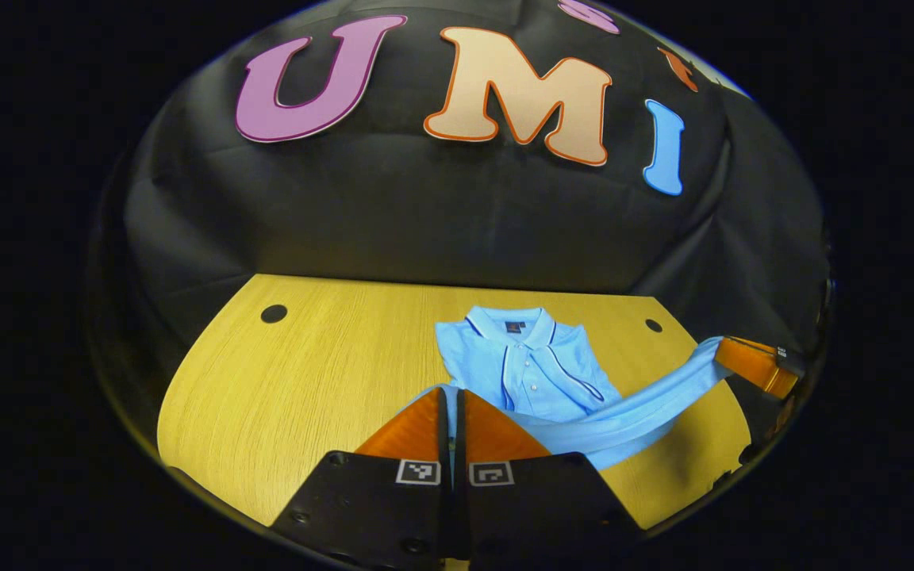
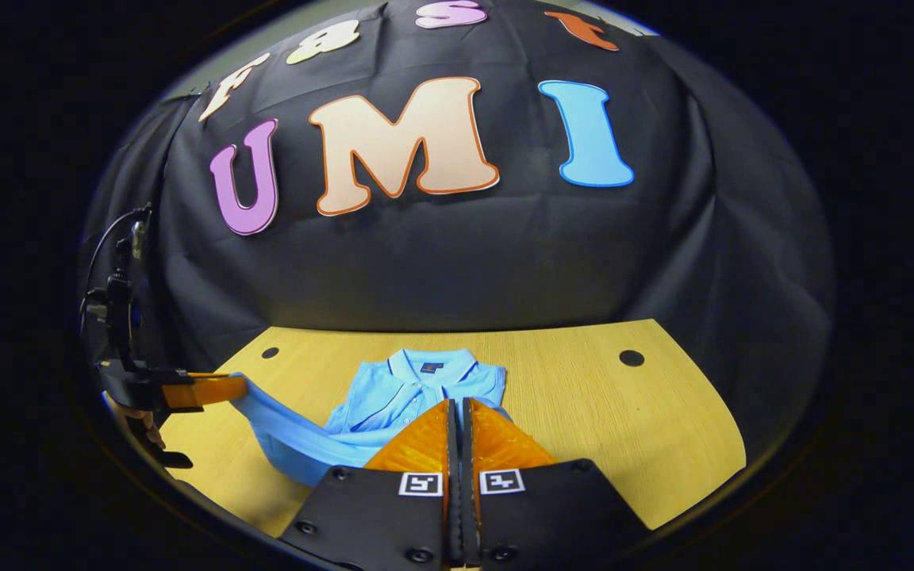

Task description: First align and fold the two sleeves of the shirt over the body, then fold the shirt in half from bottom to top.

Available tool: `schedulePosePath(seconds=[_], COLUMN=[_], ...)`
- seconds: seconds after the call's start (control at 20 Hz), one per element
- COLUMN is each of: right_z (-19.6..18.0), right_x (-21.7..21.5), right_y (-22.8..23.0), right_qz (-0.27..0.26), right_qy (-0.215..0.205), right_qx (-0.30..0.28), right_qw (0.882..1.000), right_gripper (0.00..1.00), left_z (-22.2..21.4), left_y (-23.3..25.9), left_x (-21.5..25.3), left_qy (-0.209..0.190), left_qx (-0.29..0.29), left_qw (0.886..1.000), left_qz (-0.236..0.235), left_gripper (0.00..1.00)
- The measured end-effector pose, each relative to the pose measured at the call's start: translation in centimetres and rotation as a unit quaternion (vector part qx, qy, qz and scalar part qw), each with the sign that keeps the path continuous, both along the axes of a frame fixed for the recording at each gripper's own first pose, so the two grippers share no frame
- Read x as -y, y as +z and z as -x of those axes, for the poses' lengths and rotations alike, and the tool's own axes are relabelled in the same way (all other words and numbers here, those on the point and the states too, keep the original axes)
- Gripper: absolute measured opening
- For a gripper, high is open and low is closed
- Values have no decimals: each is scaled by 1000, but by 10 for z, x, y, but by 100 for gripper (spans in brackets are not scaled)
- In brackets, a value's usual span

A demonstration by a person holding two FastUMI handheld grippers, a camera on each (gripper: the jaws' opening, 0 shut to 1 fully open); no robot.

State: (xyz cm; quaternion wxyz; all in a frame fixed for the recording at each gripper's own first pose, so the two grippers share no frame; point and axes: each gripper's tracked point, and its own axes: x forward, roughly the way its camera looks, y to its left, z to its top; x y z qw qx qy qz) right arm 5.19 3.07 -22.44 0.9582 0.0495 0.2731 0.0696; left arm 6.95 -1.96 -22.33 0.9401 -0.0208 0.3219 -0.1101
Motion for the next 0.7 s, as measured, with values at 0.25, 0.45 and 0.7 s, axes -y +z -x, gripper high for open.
schedulePosePath(seconds=[0.25, 0.45, 0.7], right_z=[-51, -93, -121], right_x=[3, 9, 18], right_y=[-24, -53, -104], right_qz=[16, 22, 51], right_qy=[-25, -52, -78], right_qx=[0, -9, -40], right_qw=[1000, 998, 995], right_gripper=[2, 2, 3], left_z=[-49, -92, -131], left_y=[-20, -45, -88], left_x=[0, 6, 11], left_qy=[-9, -19, -35], left_qx=[-2, -5, -17], left_qw=[1000, 1000, 999], left_qz=[0, -1, -24], left_gripper=[0, 0, 0])
